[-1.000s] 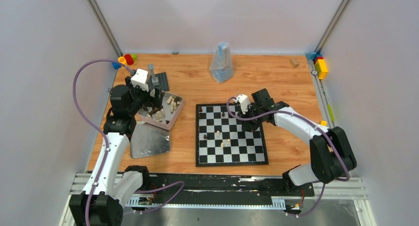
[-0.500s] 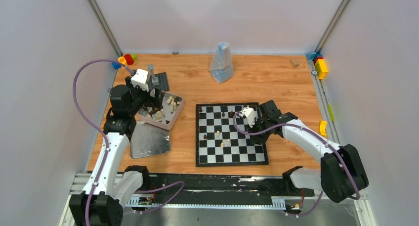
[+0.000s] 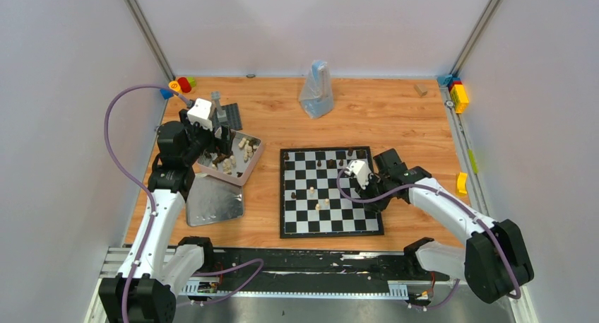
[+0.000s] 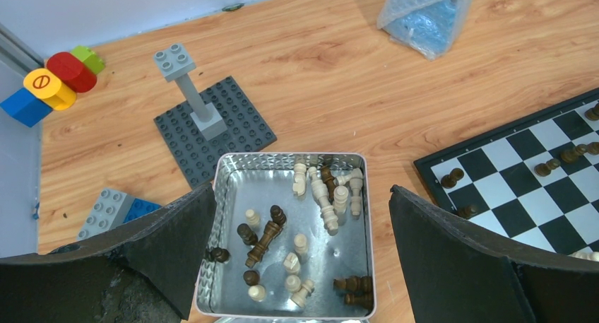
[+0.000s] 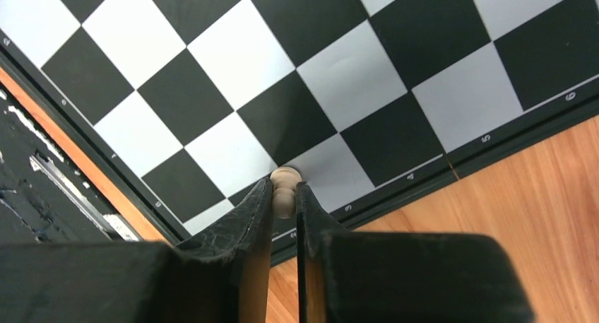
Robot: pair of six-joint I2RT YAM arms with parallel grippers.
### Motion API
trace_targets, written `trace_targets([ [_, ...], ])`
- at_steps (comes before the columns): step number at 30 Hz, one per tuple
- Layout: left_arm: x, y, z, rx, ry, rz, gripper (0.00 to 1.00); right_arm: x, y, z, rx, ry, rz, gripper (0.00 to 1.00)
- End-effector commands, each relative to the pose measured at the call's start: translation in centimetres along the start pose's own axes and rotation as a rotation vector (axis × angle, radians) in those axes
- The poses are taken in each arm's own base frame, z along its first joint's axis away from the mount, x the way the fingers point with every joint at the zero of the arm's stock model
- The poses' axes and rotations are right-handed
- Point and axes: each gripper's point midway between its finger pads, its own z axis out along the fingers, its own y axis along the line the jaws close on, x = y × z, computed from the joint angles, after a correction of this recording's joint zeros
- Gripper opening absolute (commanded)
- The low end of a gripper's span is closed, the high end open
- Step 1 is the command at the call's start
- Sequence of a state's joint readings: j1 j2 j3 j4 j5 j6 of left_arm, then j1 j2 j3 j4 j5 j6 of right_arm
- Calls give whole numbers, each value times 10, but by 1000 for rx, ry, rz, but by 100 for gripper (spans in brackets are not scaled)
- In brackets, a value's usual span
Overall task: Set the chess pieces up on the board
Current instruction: Place the chess piece on the chessboard, then pick up the chess piece from the chessboard.
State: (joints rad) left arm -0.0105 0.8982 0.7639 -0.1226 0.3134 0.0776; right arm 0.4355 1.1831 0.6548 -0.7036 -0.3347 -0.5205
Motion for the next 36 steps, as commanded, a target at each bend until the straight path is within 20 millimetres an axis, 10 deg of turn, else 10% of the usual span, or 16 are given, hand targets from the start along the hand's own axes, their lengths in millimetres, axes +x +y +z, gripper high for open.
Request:
trace_targets([
  [1,-8,1,0,4,-36,27,100,12,0,-9,25,23,-58,0],
  [9,-9,1,-1,5,-36,27,100,21,7,-11,-12,49,-69,14],
  [17,-9,1,-2,1,-37,27,100,-16,5,-19,-29,-43,-60,72],
  [26,-10,2,-1,-1,-36,29,100,-91,7,-12,-107,-175,-69,66],
  [36,-10,2,-2,-3,-34,28,100,-106,36,32,-153,-102,-198,64],
])
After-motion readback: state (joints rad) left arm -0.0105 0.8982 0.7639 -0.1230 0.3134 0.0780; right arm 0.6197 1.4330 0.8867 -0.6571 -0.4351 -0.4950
